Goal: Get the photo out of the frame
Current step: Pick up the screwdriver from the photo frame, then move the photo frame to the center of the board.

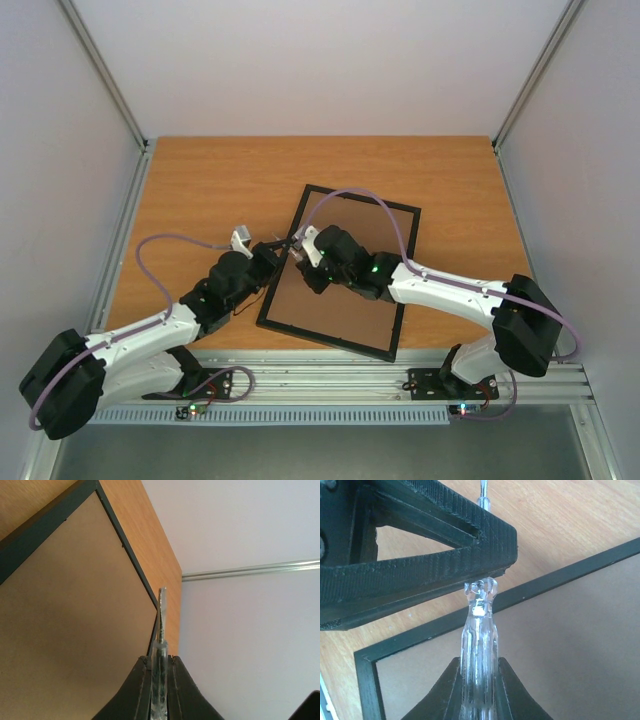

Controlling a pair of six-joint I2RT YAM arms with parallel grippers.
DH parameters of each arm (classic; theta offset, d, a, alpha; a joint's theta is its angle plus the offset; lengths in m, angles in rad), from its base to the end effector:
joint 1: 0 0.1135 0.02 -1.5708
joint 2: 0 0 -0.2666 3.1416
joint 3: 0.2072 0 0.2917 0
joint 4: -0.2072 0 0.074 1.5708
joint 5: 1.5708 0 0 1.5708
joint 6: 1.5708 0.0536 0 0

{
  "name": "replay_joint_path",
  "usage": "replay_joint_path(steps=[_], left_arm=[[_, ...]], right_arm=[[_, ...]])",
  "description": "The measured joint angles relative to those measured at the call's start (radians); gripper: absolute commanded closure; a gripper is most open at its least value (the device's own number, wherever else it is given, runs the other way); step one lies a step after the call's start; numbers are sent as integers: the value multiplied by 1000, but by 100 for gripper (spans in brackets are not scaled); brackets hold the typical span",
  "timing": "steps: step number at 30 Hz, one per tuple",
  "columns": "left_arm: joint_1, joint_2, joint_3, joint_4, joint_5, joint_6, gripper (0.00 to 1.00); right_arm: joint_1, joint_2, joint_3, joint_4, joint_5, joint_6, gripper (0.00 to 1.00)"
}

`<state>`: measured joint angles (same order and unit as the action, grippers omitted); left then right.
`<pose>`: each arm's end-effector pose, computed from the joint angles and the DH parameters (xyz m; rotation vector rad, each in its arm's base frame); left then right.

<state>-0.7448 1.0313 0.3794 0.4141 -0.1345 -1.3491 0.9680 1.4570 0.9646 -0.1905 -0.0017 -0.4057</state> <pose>0.2033 -0.1777 0.1868 -0.7057 1.9034 -1.3124 0.2089 0.3037 0.2158 -1.4410 1.7558 0.3016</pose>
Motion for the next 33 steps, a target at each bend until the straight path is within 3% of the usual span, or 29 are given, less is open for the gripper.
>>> replay_joint_path(steps=[2,6,13,20,28,33], left_arm=[[0,1,0,0,0,0,97],[0,0,18,-44,7,31,72],[14,-19,222,-391,-44,308,53],[114,92,456,-644,-64,646,46],[195,502,799,-848,-6,957,44],[231,721,927,-915,62,1037,44]], right_arm=[[0,0,0,-1,5,3,98],[1,0,6,-21,22,-5,99],[-40,-3,16,-92,62,-14,99],[-167,-50,-10,-198,100,-3,99],[-233,-103,-70,-221,101,4,99],[-248,-109,-98,-222,101,5,99]])
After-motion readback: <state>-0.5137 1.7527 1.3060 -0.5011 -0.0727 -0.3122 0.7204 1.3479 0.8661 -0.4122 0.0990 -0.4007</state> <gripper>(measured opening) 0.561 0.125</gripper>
